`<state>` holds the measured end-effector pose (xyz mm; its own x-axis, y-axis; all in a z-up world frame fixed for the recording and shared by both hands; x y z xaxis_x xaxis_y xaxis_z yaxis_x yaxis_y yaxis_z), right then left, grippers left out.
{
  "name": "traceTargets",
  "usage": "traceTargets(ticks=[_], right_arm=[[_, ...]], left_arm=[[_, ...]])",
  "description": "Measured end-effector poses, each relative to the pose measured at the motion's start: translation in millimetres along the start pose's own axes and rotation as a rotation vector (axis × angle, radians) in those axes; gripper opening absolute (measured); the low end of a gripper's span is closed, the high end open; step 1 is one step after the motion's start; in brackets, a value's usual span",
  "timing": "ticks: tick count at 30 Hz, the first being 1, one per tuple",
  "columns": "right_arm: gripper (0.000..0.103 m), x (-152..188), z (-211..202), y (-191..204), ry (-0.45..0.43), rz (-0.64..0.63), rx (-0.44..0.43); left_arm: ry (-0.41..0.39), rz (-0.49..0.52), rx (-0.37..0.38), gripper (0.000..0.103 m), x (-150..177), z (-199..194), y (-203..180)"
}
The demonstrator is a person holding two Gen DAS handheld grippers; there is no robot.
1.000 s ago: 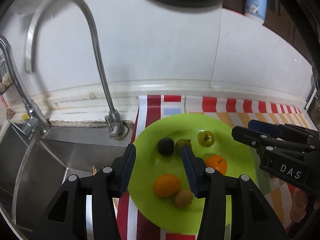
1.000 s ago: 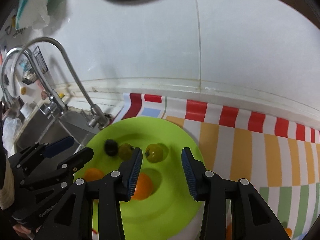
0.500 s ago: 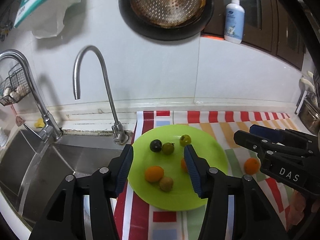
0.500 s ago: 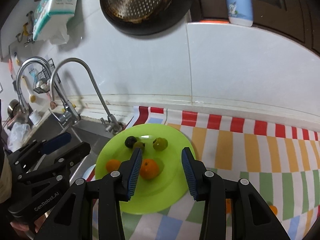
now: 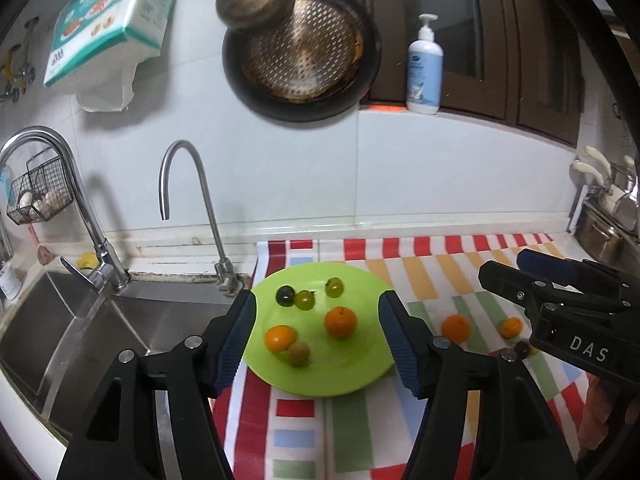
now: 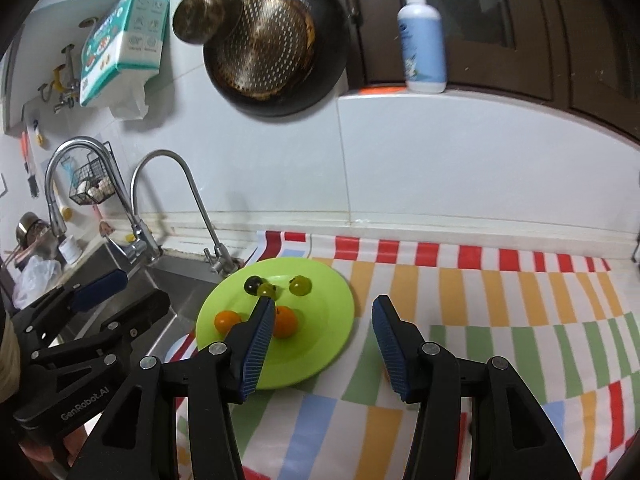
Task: Organize fruits
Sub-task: 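Withdraw both tools from the plate back over the cloth, then move left tool to the large orange while right tool approaches the mandarin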
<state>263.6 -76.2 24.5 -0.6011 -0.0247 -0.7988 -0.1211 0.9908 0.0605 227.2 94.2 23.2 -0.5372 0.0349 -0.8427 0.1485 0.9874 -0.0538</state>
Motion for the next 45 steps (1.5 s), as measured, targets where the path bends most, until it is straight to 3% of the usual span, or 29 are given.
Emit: traceTargets(ticks=[2,12,29,45], right_arm=[[0.06,4,-12,-7,-0.02,0.007,0.013],[0.06,26,-49,-41,-0.063,0.029,0.098],[0.06,68,-74,-107,-0.021,0.054,0.237],[0.06,85,-57,-144,0.049,0.051,0.283]], left_arm=[[-0.008,0.0,0.009,0.068,2,-6,-7],[-0.026,0.038,0.05,0.078,10,-23,-46],[-0.006,0.134,0.184,0.078,25,-5,-117],[0.067,0.195,0.179,0.078,43,31,-143]])
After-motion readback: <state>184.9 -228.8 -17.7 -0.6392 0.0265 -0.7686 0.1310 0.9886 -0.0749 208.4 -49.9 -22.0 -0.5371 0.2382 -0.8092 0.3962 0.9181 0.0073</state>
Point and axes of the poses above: each gripper's, at about its wrist camera, not at the fingertips, and z roughly the way its jaws point, y to its left, x to its underside, the point moved 1 cm from there along z, roughly the way its jaws point, and after that the axes turned 6 degrees about x, right-handed, at the moved point
